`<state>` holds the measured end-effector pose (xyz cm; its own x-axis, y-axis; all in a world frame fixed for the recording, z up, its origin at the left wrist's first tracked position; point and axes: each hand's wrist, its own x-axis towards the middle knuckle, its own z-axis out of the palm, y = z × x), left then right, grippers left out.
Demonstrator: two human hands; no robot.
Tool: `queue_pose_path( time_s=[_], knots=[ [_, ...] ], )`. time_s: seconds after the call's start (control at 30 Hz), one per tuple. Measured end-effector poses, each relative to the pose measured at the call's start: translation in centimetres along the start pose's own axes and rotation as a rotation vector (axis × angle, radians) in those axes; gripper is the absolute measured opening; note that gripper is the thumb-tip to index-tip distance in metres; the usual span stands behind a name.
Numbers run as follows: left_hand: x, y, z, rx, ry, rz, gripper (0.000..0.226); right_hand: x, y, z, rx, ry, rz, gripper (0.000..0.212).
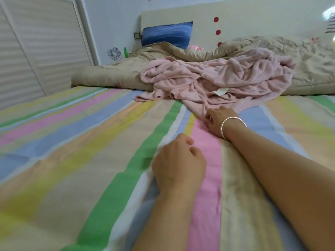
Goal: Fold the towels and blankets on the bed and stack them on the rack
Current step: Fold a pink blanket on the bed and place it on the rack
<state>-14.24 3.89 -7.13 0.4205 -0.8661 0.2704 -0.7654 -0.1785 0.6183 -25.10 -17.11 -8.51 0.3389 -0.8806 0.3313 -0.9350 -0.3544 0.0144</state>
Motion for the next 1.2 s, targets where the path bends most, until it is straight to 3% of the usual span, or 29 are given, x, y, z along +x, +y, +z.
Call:
queue_pose_path(
  time_s=[0.1, 0.2, 0.37, 0.5, 0.63, 0.73, 0.8, 0.93, 1.07, 1.13, 1.2],
  knots=[
    [0.9, -0.8, 0.4, -0.471, 0.048, -0.146, 0.019, -4.1, -1.3, -1.7, 0.194, -0.061, 0.009, 0.023],
    [0.9, -0.5, -0.1, -0.841, -0.028, -0.368, 0.026, -10.3, -1.8, -4.4, 0.383, -0.134, -0.018, 0.016],
    [-1.4, 0.2, -1.6, -0.904, -0.291, -0.473, 0.049, -20.1, -3.6, -11.1, 0.587, -0.431, -0.054, 0.009],
    [-4.9, 1.0, -4.0, -1.001, -0.469, -0.636, 0.038, -26.3, -4.7, -16.4, 0.735, -0.62, -0.001, 0.015],
    [-8.3, -0.4, -5.3, -0.849, -0.473, -0.68, 0.049, -31.5, -7.0, -21.8, 0.874, -0.784, 0.03, 0.011],
    [-12.5, 1.3, -11.4, -0.765, -0.445, -0.648, 0.013, -34.1, -9.5, -25.1, 0.999, -0.857, 0.077, 0.012],
    [-14.1, 1.4, -13.7, -0.745, -0.431, -0.623, 0.025, -35.0, -10.7, -26.7, 1.059, -0.864, 0.086, 0.015],
    [-16.2, -0.3, -17.9, -0.664, -0.36, -0.6, 0.027, -38.1, -14.0, -28.9, 1.146, -0.936, 0.043, 0.013],
    [-17.9, -3.0, -20.3, -0.271, -0.393, -0.47, 0.04, -40.8, -17.4, -29.8, 1.144, -1.077, -0.035, 0.009],
    [-18.5, -4.4, -21.0, 0.025, -0.378, -0.356, 0.053, -40.6, -17.4, -29.5, 1.055, -0.991, -0.031, 0.007],
    [-19.1, -5.2, -21.5, 0.174, -0.321, -0.361, 0.058, -39.5, -16.1, -28.4, 0.778, -0.67, -0.022, 0.02]
  ],
)
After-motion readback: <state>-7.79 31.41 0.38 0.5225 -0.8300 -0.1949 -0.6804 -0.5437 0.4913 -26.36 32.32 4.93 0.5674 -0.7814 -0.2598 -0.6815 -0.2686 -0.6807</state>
